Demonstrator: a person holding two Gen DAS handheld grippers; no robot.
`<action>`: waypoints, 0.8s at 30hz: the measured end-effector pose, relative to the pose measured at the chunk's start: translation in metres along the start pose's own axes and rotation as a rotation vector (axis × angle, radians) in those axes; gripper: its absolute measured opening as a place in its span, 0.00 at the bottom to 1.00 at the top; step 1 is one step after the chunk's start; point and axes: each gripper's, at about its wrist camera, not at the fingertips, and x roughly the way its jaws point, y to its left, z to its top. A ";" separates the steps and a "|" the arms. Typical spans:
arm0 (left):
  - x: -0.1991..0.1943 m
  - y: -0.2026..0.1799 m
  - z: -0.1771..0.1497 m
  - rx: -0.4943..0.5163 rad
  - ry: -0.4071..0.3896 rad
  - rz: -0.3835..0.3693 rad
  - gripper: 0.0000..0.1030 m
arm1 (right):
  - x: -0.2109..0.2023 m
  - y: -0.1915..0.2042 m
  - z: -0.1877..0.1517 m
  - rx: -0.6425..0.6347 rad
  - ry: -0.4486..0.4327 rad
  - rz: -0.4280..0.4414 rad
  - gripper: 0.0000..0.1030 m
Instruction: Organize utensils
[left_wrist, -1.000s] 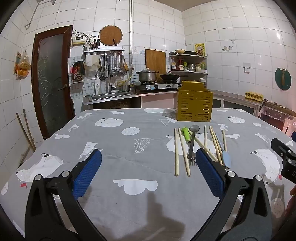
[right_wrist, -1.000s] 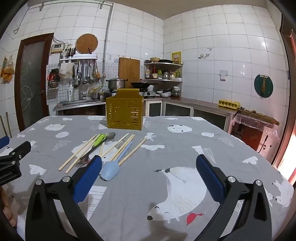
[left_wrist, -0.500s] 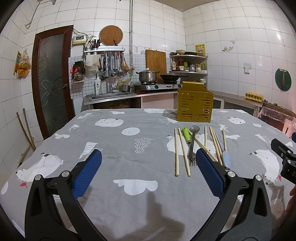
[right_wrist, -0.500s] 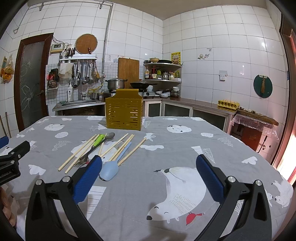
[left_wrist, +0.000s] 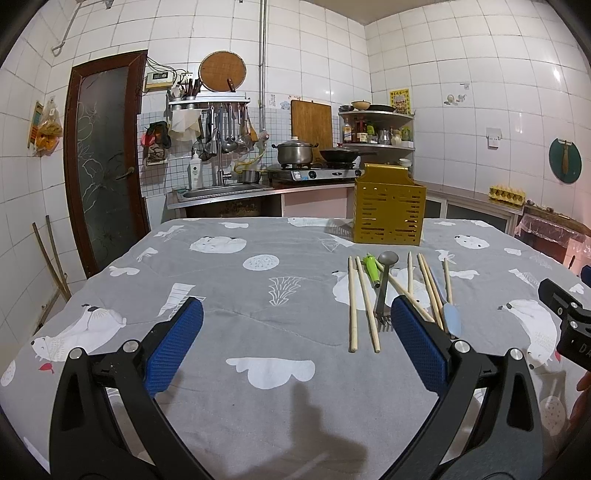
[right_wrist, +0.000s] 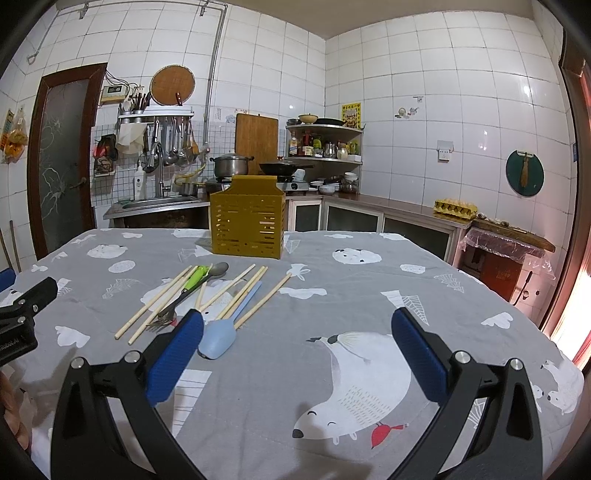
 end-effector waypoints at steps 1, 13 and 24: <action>-0.001 0.000 0.000 -0.001 0.000 0.000 0.95 | 0.000 0.001 0.000 -0.002 0.000 -0.001 0.96; -0.001 0.000 0.003 -0.004 -0.005 0.000 0.95 | -0.001 0.004 0.000 -0.007 -0.003 -0.008 0.96; -0.002 0.001 0.002 -0.006 -0.005 0.000 0.95 | -0.002 0.005 0.000 -0.010 -0.006 -0.012 0.96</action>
